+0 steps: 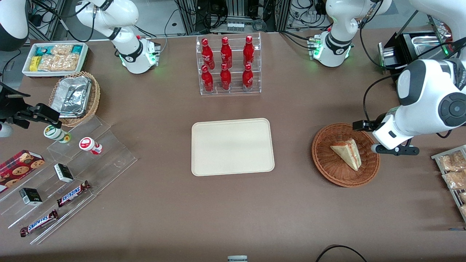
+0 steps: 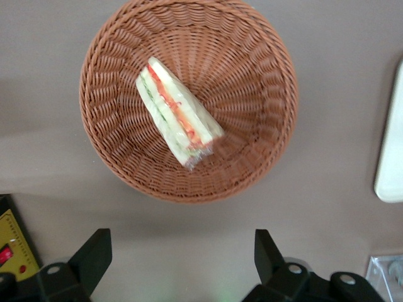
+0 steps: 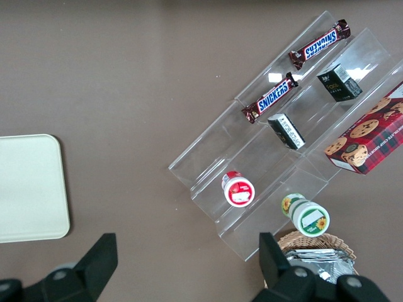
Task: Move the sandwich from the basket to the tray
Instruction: 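Move the left gripper over the wrapped sandwich in the wicker basket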
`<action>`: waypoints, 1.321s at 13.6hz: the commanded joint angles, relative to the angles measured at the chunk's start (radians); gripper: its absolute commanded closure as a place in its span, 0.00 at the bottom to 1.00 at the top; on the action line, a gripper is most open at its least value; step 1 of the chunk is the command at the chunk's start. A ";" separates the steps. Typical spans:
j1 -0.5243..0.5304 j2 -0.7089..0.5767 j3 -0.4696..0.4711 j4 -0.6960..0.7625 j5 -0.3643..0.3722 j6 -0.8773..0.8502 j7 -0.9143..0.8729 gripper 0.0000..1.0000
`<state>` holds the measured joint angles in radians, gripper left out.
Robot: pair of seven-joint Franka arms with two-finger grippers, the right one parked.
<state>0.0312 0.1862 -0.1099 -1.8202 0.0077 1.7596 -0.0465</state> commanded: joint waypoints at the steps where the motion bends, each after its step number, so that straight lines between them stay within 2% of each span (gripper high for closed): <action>1: 0.007 -0.053 -0.002 -0.108 0.011 0.104 -0.117 0.00; 5: 0.004 -0.065 -0.005 -0.206 0.011 0.248 -0.473 0.00; 9: 0.003 -0.090 -0.005 -0.336 0.011 0.464 -0.712 0.00; 18: 0.006 0.004 -0.005 -0.369 0.011 0.606 -0.728 0.00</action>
<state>0.0318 0.1648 -0.1106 -2.1824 0.0080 2.3217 -0.7521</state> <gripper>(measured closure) 0.000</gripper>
